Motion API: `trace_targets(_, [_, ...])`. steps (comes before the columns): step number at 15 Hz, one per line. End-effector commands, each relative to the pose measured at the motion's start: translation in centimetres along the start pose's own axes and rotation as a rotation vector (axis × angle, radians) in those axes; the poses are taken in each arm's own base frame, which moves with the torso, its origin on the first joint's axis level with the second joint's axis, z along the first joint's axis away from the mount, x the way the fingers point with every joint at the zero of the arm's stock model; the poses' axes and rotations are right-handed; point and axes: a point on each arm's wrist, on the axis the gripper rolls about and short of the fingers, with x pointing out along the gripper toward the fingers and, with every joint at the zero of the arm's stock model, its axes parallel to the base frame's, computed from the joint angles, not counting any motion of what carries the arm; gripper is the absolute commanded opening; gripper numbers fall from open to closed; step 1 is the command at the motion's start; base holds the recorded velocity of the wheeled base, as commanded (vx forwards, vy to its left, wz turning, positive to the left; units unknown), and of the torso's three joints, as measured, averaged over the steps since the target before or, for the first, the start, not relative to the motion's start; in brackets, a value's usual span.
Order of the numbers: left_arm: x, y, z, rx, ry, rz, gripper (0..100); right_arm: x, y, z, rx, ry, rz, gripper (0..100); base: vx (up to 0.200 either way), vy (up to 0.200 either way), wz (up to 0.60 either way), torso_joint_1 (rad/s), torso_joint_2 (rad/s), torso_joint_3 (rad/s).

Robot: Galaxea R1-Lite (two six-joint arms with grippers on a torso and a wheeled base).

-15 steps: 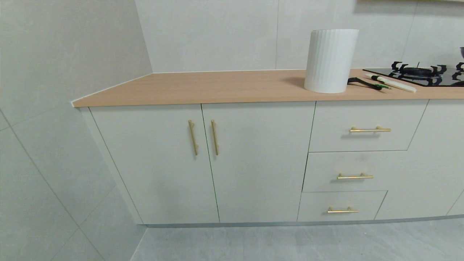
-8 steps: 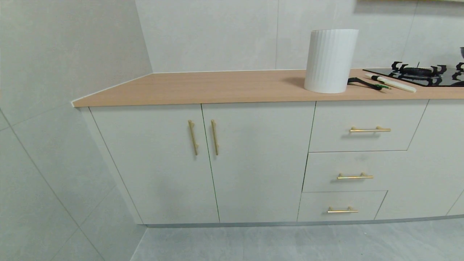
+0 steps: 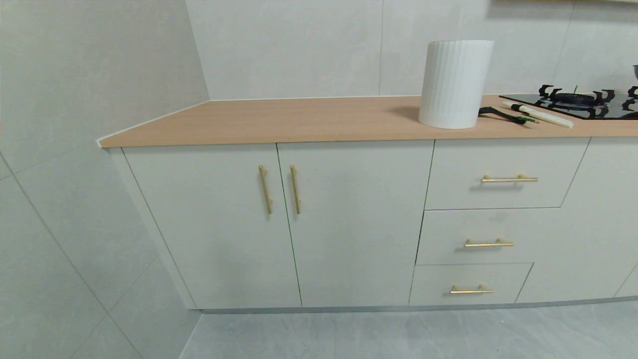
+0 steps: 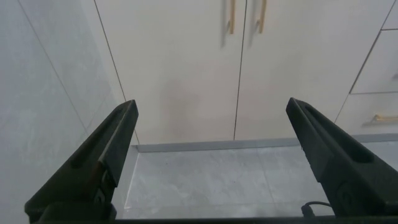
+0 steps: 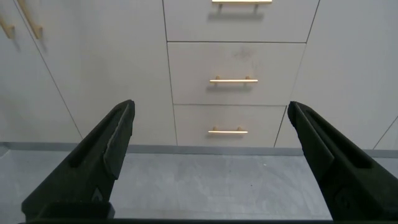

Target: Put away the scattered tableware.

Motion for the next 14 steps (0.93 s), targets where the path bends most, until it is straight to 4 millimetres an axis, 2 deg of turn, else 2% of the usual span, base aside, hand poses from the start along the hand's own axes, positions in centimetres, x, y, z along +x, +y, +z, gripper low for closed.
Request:
trace_targets(1, [0.01,0.0,-0.01,0.0,0.001,0.001,100,0.01,0.0,0.04,0.001,0.001,0.001,100,0.0,-0.2,0.0,-0.002,0.0,-0.012])
trace_targets(11, [0.01,0.0,-0.01,-0.001,0.001,0.0,100,0.01,0.0,0.04,0.001,0.001,0.001,100,0.0,-0.2,0.0,0.002,0.0,0.004])
trace_targets(14, [0.01,0.0,-0.01,-0.001,0.001,0.0,100,0.01,0.0,0.04,0.001,0.001,0.001,100,0.0,0.0,0.0,0.0,0.0,0.0])
